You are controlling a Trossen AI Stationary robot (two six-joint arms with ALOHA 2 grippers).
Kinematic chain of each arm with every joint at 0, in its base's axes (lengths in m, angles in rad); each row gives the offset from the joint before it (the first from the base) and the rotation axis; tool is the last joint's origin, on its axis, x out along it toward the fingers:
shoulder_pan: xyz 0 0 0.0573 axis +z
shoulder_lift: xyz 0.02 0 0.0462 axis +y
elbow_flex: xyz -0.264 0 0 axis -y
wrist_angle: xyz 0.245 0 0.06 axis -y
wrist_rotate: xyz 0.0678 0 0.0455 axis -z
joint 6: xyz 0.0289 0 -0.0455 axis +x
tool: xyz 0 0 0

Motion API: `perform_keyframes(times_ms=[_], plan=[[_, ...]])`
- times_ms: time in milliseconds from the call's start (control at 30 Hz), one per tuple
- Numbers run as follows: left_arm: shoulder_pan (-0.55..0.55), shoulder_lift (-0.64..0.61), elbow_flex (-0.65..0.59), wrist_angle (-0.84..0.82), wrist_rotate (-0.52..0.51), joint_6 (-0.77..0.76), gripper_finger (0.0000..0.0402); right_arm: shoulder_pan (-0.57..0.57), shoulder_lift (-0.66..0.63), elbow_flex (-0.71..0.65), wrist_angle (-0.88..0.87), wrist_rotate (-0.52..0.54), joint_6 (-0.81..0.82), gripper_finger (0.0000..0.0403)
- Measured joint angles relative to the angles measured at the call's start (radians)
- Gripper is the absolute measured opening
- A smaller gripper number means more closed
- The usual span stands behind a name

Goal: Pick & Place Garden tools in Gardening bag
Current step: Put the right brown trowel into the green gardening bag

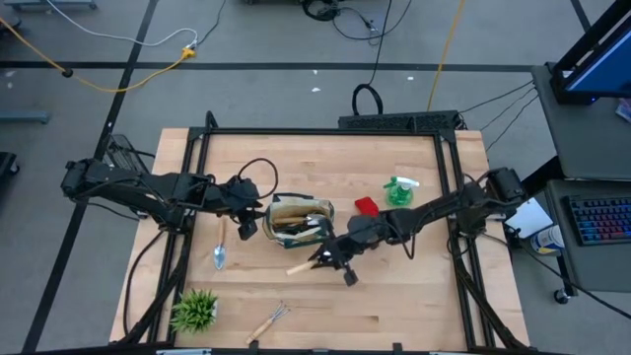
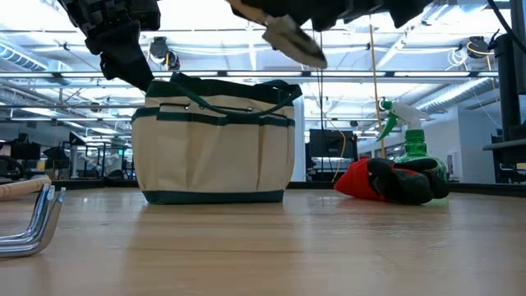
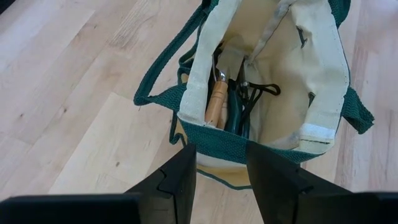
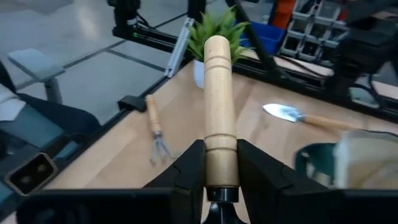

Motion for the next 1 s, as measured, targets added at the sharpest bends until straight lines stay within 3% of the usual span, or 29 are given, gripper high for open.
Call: perform_keyframes(times_ms=[1000], plan=[[0.000,0.000,0.000,-0.001,0.000,0.003,0.0145,-0.176,0.000,0.000,0.115,-0.003,-0.097,0.0078]])
